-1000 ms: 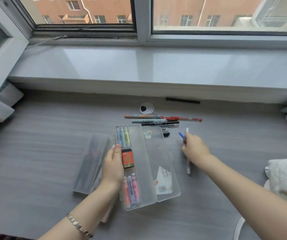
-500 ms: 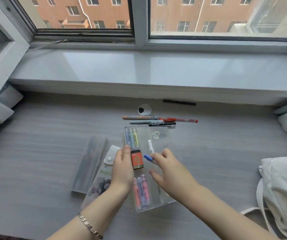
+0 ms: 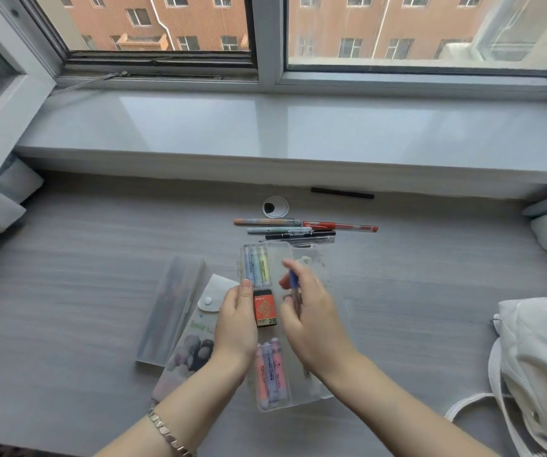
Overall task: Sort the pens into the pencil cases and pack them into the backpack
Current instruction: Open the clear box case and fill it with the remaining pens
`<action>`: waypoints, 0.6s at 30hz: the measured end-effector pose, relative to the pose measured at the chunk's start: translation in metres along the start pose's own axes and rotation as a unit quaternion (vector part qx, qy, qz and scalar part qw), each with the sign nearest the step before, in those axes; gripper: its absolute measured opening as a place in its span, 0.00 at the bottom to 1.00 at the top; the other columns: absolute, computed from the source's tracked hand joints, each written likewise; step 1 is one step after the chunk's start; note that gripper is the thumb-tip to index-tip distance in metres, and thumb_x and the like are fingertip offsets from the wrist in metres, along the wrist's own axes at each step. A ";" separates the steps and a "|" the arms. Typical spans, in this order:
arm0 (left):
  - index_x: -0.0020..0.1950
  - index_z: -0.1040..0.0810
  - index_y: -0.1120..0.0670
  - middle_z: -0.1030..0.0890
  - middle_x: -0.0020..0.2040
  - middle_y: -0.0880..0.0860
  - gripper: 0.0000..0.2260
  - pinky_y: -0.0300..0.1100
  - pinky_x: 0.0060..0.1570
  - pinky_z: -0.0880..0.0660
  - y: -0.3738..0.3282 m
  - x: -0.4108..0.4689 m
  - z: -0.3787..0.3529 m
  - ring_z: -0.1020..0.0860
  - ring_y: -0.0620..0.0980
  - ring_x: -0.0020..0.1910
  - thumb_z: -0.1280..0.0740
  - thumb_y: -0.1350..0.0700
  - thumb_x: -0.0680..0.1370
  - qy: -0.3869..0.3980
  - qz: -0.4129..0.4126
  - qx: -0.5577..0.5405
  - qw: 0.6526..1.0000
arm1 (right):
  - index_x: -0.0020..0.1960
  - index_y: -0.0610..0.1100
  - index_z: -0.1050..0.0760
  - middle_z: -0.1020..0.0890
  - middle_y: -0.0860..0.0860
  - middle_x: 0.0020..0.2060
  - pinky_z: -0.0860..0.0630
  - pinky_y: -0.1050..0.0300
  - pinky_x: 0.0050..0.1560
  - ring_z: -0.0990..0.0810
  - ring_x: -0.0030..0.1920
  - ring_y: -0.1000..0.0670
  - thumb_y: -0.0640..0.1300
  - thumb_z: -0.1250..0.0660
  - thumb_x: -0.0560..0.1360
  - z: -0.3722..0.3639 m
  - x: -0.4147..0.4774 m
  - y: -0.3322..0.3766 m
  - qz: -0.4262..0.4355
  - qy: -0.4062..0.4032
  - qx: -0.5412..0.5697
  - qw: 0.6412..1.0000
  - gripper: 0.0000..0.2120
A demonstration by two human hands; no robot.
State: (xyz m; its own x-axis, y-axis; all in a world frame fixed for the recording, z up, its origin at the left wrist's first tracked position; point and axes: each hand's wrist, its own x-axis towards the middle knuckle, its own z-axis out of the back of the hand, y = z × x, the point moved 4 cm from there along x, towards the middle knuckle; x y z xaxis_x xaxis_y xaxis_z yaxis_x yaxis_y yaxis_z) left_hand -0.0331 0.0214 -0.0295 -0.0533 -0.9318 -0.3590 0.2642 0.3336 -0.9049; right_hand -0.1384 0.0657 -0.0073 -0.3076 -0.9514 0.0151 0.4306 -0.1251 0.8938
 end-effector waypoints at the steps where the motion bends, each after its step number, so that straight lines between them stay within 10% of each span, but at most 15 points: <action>1: 0.48 0.25 0.55 0.22 0.39 0.46 0.14 0.20 0.30 0.32 0.001 0.001 0.000 0.25 0.39 0.39 0.48 0.52 0.82 0.003 0.004 -0.006 1.000 | 0.63 0.44 0.31 0.26 0.54 0.46 0.30 0.59 0.54 0.29 0.48 0.57 0.32 0.41 0.73 -0.001 -0.002 -0.002 0.034 -0.012 -0.044 0.998 0.20; 8: 0.49 0.25 0.54 0.23 0.40 0.45 0.15 0.19 0.29 0.33 0.002 0.011 -0.002 0.26 0.38 0.39 0.49 0.51 0.82 0.015 0.030 -0.027 0.999 | 0.50 0.43 0.24 0.24 0.43 0.56 0.36 0.52 0.65 0.37 0.64 0.47 0.45 0.44 0.73 -0.009 0.001 -0.025 0.105 -0.051 -0.230 0.966 0.13; 13: 0.46 0.24 0.55 0.22 0.39 0.49 0.17 0.25 0.35 0.29 0.002 0.024 0.007 0.26 0.41 0.38 0.49 0.49 0.82 0.010 0.031 -0.009 0.999 | 0.51 0.37 0.23 0.20 0.42 0.49 0.33 0.61 0.57 0.25 0.54 0.47 0.33 0.42 0.73 0.015 0.057 -0.034 0.058 -0.072 -0.126 0.988 0.12; 18: 0.53 0.24 0.61 0.18 0.49 0.61 0.20 0.44 0.46 0.25 0.006 0.033 0.018 0.20 0.57 0.49 0.49 0.48 0.81 0.020 0.041 0.010 0.999 | 0.59 0.37 0.27 0.24 0.41 0.57 0.31 0.49 0.58 0.29 0.59 0.40 0.27 0.44 0.71 0.027 0.126 -0.089 -0.052 0.059 -0.334 0.939 0.19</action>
State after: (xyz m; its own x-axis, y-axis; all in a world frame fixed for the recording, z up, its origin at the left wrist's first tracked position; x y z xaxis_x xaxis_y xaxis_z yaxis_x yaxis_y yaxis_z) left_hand -0.0159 -0.0093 -0.0429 -0.0679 -0.8949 -0.4411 0.2887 0.4056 -0.8673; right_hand -0.2381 -0.0353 -0.0728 -0.2985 -0.9438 -0.1422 0.8521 -0.3306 0.4057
